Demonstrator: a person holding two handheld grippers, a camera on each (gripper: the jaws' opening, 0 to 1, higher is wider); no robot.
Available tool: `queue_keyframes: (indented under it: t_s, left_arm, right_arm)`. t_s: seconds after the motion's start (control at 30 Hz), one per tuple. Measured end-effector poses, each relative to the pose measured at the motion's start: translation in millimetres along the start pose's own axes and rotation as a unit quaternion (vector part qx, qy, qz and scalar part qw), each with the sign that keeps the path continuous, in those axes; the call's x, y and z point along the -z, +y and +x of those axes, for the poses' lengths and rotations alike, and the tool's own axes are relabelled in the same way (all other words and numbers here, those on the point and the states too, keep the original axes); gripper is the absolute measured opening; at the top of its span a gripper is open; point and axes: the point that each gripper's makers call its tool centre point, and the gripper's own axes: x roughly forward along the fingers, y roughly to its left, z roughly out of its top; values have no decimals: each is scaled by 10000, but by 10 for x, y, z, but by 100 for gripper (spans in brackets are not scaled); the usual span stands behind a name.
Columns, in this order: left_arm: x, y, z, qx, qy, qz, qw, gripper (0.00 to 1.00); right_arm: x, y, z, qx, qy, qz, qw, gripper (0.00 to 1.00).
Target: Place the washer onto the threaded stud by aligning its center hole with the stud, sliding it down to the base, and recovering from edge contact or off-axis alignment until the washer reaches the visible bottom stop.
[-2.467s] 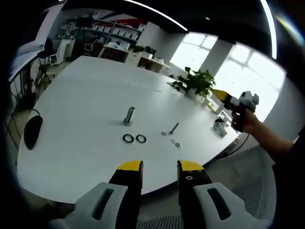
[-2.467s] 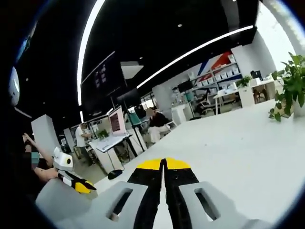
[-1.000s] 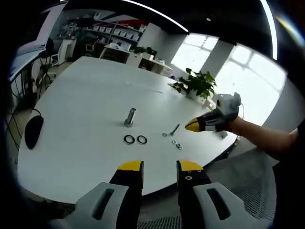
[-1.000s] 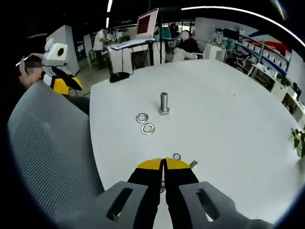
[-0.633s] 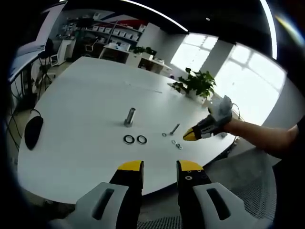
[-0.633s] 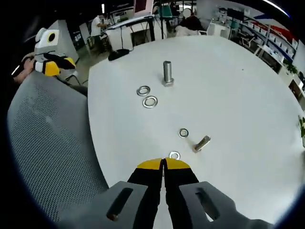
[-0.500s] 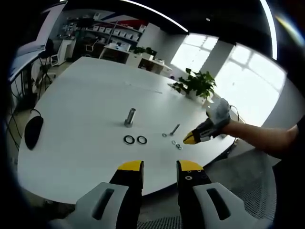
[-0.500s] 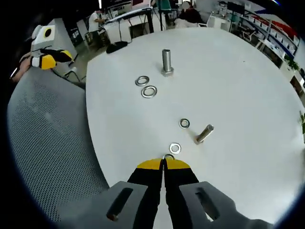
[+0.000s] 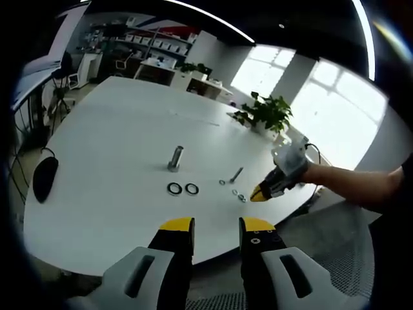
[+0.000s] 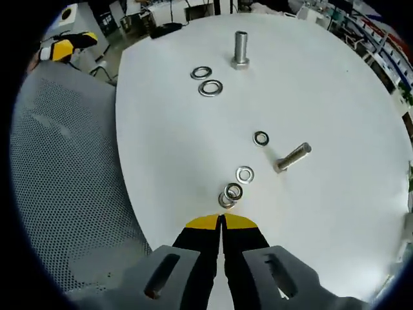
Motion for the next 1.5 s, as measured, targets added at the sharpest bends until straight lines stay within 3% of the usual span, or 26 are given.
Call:
queue_keyframes:
  t_s: [0.53,0.57,0.67,0.8,1.0,1.13,1.33,1.4,1.5]
  left_arm:
    - [-1,11,1,-25,-3,-24,10000,26]
    - [0,10,1,-24,1,-22,10000,26]
    - [1,14,-1,-30,1,-38,10000,26]
    - [-2,21,-1,-41,-5,-55,10000,26]
    - [-5,19,1,-40,-6,-51,10000,25]
    - [1,18,2,-36,7,-40,10000,25]
    - [-4,20,-2,-44,-16,-57,10000,25]
    - [-5,18,-2,-33,-18,-58,10000,25]
    - [-5,17,0,-24,-14,-52,10000,25]
  right_arm:
    - [37,8,88,47,687,-358,9970,4]
    - [28,2,92,39,661,-515,9965,4]
    - [48,2,88,-27,646,224,9977,4]
    - [40,-6,85,-99,432,-388,9983,4]
    - [39,-10,88,-31,368,-155,9992,5]
    - [35,7,89,2,440,-432,9981,5]
    - [23,2,74,-48,192,114,9997,4]
    - [41,19,74,-139,174,-80,9997,3]
    - [59,5,64,-154,231,180,9995,3]
